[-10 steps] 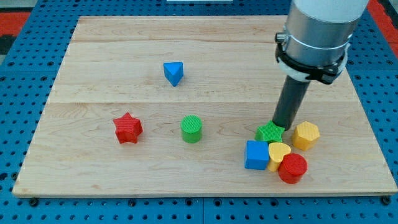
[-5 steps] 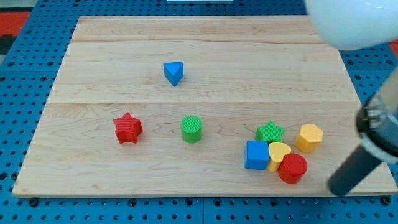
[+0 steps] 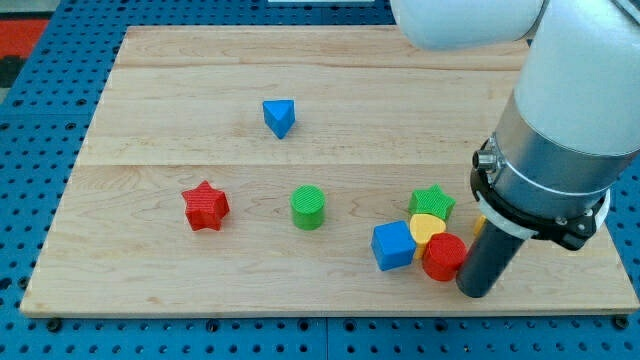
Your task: Place the red circle diagonally to blue triangle
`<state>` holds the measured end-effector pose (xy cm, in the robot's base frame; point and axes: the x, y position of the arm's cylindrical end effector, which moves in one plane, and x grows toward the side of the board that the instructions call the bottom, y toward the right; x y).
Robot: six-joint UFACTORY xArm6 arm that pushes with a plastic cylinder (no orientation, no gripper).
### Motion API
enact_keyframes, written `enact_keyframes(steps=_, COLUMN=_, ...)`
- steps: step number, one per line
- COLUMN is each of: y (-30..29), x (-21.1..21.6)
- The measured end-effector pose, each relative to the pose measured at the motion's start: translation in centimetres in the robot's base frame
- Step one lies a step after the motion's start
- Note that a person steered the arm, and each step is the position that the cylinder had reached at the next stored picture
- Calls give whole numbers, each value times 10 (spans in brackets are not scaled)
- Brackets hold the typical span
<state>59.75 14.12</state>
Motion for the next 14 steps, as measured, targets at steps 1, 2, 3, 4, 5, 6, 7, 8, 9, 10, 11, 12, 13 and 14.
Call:
enact_keyframes(steps=1, y=0, x=0)
enact_keyframes(steps=2, y=-8, x=0)
enact_keyframes(steps=3, y=-36, x=0)
enact_keyframes(steps=4, y=-46, x=0)
enact_keyframes(steps=5, y=-47, x=0)
enact_keyframes(steps=6, y=-79, x=0)
enact_keyframes(steps=7, y=-75, x=3)
enact_keyframes(steps=8, y=-35, x=3)
enact_keyframes(steps=9, y=-25, x=3)
enact_keyframes(steps=10, y=-42, x=-13)
enact_keyframes(steps=11, y=-72, x=-37)
enact_keyframes(steps=12, y=-96, x=-44)
enact_keyframes(steps=13, y=-109, x=-44)
enact_keyframes(steps=14, y=-114, x=-45)
